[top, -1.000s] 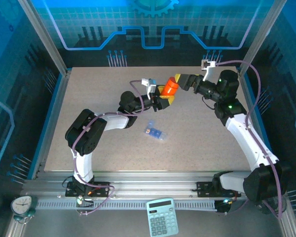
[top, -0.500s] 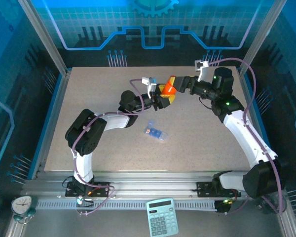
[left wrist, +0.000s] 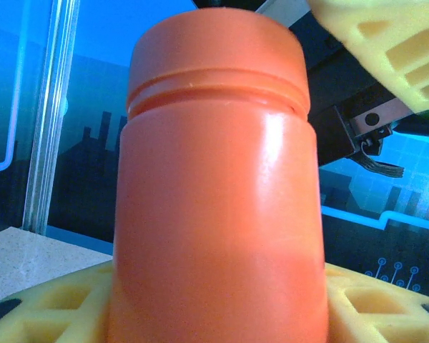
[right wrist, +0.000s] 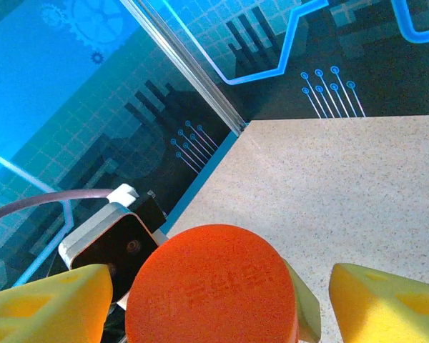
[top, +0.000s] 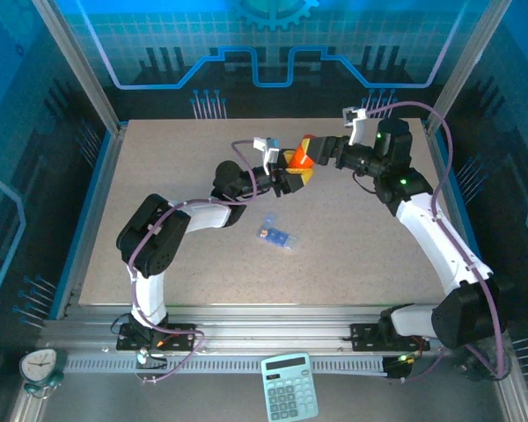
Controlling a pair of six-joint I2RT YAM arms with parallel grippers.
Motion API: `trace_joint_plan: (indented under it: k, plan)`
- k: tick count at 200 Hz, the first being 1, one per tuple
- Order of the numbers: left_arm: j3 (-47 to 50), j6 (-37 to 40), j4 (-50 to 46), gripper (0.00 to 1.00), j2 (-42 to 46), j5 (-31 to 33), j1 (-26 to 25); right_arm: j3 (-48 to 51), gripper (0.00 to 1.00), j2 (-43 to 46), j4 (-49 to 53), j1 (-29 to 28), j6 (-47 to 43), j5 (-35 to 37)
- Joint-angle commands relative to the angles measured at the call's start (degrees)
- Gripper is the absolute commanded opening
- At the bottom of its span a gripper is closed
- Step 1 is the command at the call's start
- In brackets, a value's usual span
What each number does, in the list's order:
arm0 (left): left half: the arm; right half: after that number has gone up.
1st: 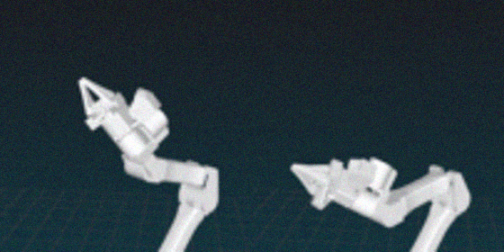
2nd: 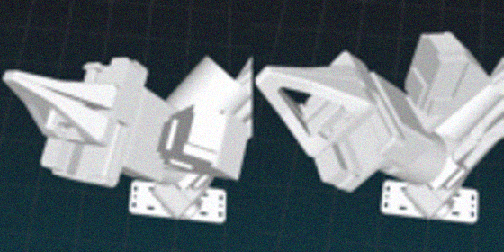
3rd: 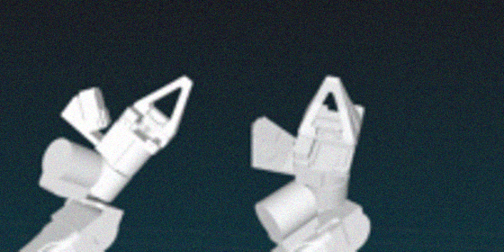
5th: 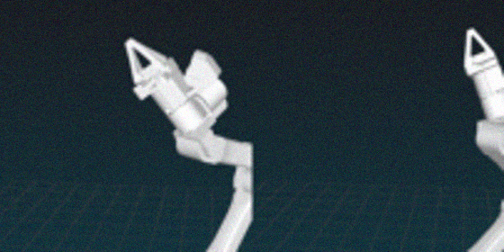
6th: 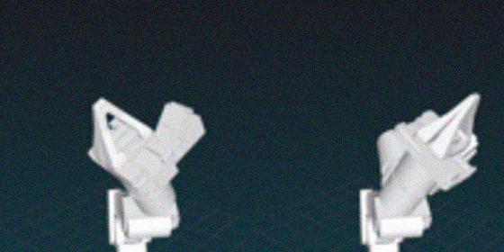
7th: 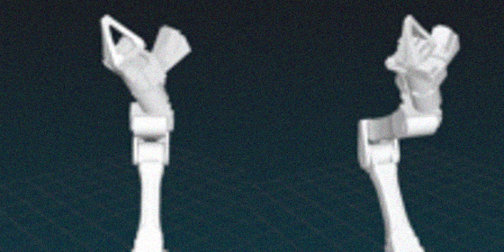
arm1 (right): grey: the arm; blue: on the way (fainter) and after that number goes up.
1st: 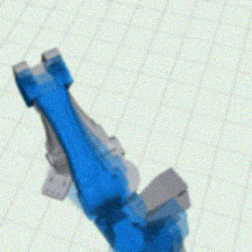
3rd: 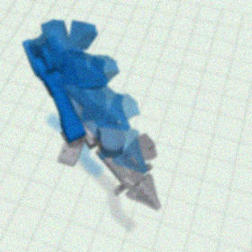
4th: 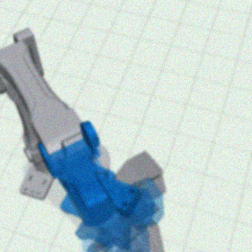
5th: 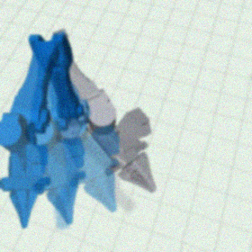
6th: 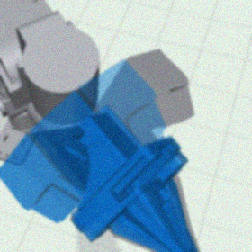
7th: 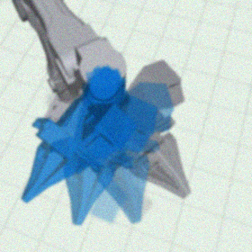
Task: Sort the pills into containers
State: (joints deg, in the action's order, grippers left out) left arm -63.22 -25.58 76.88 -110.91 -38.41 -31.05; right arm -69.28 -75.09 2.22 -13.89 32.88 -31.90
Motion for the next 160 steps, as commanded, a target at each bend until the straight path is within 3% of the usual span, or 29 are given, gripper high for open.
trace_joint_plan:
  k: [1,52,117,160]
  plan:
    - [-1.55,-0.45,3.19,0.13,0.18,-1.4,-0.5,-2.42,0.8,-0.33,0.59,-0.79,-1.32,-0.49]
    - [-1.77,-0.91,3.01,0.13,0.04,-1.79,-0.44,-2.97,0.73,-0.72,1.52,-0.79,-1.63,-0.71]
    - [-2.42,-1.14,2.22,0.13,0.04,-2.19,-0.45,-2.49,0.54,-0.78,2.0,-0.82,-1.77,-0.88]
    - [-2.96,-0.47,1.46,0.12,0.25,-1.55,-0.64,-1.5,0.48,0.01,3.15,-1.8,-1.99,1.77]
